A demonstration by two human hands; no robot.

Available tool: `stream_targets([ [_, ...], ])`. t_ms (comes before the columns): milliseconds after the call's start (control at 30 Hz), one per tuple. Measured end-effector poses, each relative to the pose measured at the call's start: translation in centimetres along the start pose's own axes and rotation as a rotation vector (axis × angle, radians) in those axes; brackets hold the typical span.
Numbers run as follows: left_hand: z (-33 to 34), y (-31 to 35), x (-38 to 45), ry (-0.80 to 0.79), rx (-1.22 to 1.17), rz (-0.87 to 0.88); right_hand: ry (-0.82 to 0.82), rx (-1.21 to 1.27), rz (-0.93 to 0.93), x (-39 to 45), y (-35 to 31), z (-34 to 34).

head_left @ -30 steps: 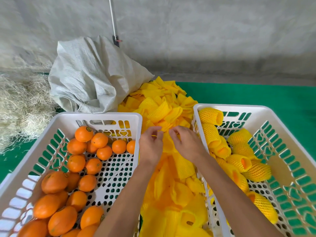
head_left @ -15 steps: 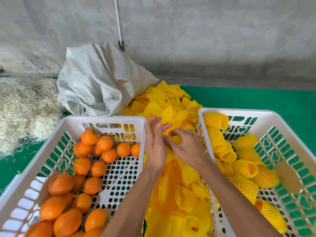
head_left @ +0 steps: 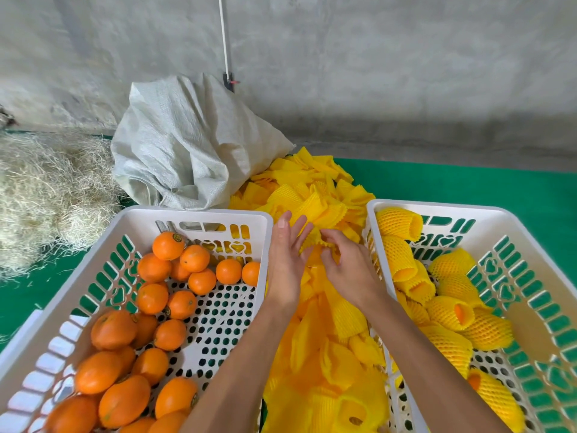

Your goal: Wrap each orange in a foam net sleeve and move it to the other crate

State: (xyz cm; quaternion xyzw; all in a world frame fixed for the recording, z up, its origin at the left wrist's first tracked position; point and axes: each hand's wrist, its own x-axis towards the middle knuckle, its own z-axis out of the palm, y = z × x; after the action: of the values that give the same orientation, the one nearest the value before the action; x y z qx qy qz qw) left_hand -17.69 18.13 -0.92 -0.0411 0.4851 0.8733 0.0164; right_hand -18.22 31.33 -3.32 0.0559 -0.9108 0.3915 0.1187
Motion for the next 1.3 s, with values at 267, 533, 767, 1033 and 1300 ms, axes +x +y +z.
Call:
stream_targets([
  [267, -1.1, -1.2, 0.6, -0.011, 0.400, 0.182, 0.127, 0.770, 0.451, 1.2, 0.6, 0.2],
  [533, -1.9, -1.7, 0.7, -0.008, 0.713, 0.384, -0.044, 1.479, 0.731, 1.5, 0.3, -0.2],
  [767, -1.8, -0.8, 1.5, -0.001, 0.264, 0.054, -0.065, 1.235, 0.682, 1.5, 0.4, -0.3],
  [1033, -3.1, 1.2, 2.0, 0.050, 0.256, 0.170, -0.060, 1.192, 0.612, 1.7, 0.4, 0.3],
  [1300, -16.7, 2.0, 1.5, 0.330, 1.334, 0.038, -0.078, 1.248, 0.630, 1.8, 0.8, 0.7],
])
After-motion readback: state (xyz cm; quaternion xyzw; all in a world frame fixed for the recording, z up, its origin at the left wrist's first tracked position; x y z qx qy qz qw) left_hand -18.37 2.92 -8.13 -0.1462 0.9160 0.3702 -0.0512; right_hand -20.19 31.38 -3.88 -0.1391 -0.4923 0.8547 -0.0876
